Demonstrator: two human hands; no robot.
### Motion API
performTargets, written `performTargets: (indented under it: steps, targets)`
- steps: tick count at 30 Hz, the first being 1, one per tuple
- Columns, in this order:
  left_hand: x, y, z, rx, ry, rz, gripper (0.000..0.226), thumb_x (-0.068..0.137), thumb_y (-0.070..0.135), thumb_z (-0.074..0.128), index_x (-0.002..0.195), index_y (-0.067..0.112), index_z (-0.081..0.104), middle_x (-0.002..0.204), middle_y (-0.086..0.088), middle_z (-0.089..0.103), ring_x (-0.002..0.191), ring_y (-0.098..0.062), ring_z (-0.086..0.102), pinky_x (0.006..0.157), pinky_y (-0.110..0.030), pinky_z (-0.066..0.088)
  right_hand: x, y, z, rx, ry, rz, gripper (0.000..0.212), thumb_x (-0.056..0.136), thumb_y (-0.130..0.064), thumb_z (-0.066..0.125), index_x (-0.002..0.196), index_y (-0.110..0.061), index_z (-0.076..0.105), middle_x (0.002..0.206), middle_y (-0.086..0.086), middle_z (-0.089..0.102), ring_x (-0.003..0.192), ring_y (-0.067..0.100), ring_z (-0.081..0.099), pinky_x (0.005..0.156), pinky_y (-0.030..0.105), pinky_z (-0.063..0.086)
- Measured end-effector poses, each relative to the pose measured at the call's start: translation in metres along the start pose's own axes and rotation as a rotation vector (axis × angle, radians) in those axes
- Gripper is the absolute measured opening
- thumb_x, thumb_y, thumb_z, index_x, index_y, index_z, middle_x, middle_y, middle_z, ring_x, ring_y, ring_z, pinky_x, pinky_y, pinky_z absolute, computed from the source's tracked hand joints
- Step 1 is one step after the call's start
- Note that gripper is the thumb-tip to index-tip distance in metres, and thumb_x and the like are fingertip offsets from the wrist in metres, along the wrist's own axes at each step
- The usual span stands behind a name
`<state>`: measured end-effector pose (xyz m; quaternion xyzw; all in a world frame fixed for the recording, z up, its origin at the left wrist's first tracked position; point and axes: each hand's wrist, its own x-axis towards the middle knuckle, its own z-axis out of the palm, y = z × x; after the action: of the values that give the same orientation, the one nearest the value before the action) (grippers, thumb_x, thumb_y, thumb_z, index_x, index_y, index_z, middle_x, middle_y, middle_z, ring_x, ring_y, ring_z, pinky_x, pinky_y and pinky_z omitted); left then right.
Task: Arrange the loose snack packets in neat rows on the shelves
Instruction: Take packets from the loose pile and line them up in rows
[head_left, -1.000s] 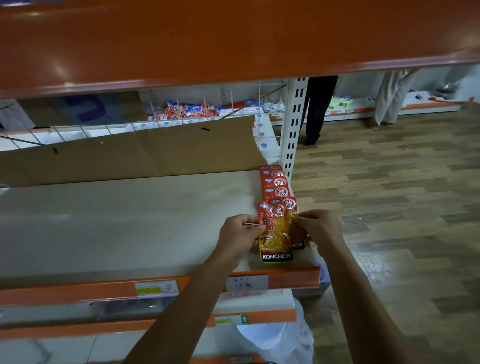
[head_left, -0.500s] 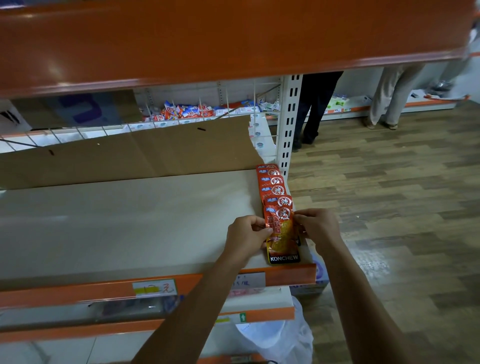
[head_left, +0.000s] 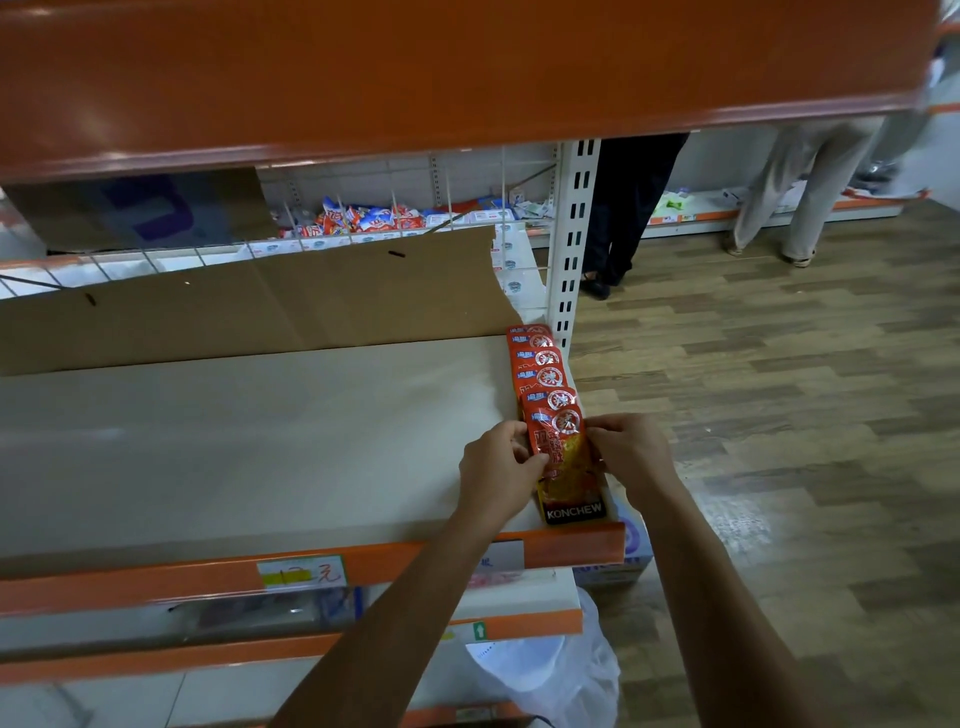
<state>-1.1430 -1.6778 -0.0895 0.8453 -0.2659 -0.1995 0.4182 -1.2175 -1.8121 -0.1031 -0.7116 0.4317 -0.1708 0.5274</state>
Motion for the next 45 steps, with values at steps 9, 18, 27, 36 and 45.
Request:
performTargets:
  steps: [9,18,27,36,45]
  targets:
    - [0.001,0.001,-0.002,0.074,0.015,0.056,0.047,0.088,0.030,0.069,0.130,0.014,0.057,0.113,-0.005,0.070,0.098,-0.019,0.067,0.088,-0.040,0.056,-0.001,0.001,0.000,-0.022,0.014,-0.021,0.022,0.093,-0.011,0.053,0.100,-0.014,0.073,0.072,-0.007,0.068,0.068,0.013,0.066,0.063,0.033,0.057]
    - [0.003,-0.003,0.000,0.153,0.032,0.086,0.050,0.089,0.036,0.067,0.132,0.015,0.055,0.116,-0.002,0.069,0.101,-0.014,0.066,0.088,-0.029,0.051,-0.002,0.000,-0.002,-0.034,0.055,-0.030,0.021,0.093,-0.010,0.054,0.104,-0.010,0.072,0.077,-0.004,0.067,0.071,0.013,0.065,0.060,0.029,0.055]
    - [0.004,-0.011,-0.013,0.163,0.173,0.134,0.027,0.092,0.030,0.062,0.116,0.018,0.065,0.103,0.004,0.071,0.083,-0.004,0.059,0.078,-0.020,0.048,-0.020,-0.033,0.001,-0.183,0.247,-0.263,0.020,0.090,-0.013,0.058,0.102,-0.012,0.073,0.096,0.005,0.073,0.083,0.018,0.065,0.075,0.035,0.052]
    - [-0.002,-0.048,-0.059,0.397,0.261,0.159,0.039,0.095,0.030,0.054,0.132,0.018,0.056,0.130,-0.001,0.058,0.122,-0.020,0.048,0.100,-0.029,0.037,-0.050,-0.053,0.070,-0.451,0.074,-0.479,0.021,0.092,-0.019,0.059,0.109,-0.012,0.068,0.113,0.009,0.066,0.104,0.027,0.058,0.086,0.033,0.043]
    - [-0.033,-0.127,-0.167,0.526,0.388,0.062,0.043,0.098,0.039,0.047,0.135,0.018,0.052,0.135,-0.002,0.055,0.130,-0.022,0.043,0.104,-0.038,0.040,-0.094,-0.078,0.189,-0.664,-0.143,-0.582,0.044,0.095,-0.035,0.053,0.134,-0.015,0.054,0.143,0.004,0.049,0.137,0.023,0.034,0.113,0.033,0.027]
